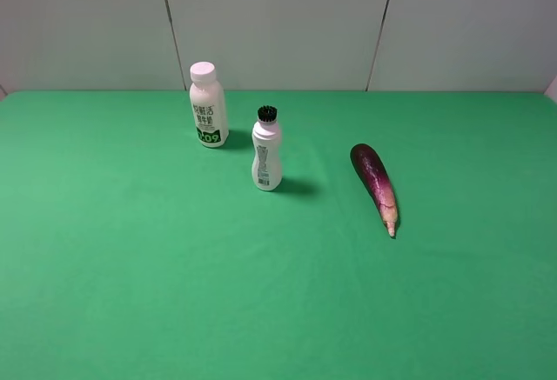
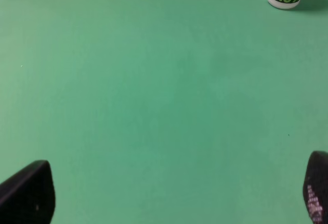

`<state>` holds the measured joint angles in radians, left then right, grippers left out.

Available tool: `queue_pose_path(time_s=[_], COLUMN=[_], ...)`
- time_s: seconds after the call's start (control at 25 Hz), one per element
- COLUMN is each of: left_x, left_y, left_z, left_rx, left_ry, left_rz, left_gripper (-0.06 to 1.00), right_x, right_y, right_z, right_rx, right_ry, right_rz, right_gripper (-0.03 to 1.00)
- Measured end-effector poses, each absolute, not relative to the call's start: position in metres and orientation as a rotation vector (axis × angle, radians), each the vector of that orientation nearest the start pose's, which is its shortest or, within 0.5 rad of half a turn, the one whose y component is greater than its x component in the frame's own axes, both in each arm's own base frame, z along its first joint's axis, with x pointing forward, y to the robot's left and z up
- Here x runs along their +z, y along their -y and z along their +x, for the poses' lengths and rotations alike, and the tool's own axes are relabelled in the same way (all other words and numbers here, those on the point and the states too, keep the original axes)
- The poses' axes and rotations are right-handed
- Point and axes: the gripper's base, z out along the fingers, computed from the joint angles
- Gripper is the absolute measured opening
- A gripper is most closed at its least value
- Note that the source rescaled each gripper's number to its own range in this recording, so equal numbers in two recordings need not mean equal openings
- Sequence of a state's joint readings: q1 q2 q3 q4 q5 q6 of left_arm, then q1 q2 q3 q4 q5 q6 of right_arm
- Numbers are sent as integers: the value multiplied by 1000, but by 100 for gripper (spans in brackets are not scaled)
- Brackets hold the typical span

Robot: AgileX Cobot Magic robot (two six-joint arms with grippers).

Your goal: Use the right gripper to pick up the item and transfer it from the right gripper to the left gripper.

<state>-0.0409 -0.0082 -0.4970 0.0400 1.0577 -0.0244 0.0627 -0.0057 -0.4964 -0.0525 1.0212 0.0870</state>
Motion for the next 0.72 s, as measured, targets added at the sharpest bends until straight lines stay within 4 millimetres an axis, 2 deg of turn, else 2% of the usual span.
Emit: queue_pose_path(time_s=[0.72], left_x=[277], left_y=[-3], left_z=[-6], left_rx=[7], left_ry=[-2035], left_rz=[15], left_gripper=[93], right_x=[280], right_y=[4], right_z=[-4], right_rx=[38], right_ry=[-2002], right_rz=[26], right_gripper=[100])
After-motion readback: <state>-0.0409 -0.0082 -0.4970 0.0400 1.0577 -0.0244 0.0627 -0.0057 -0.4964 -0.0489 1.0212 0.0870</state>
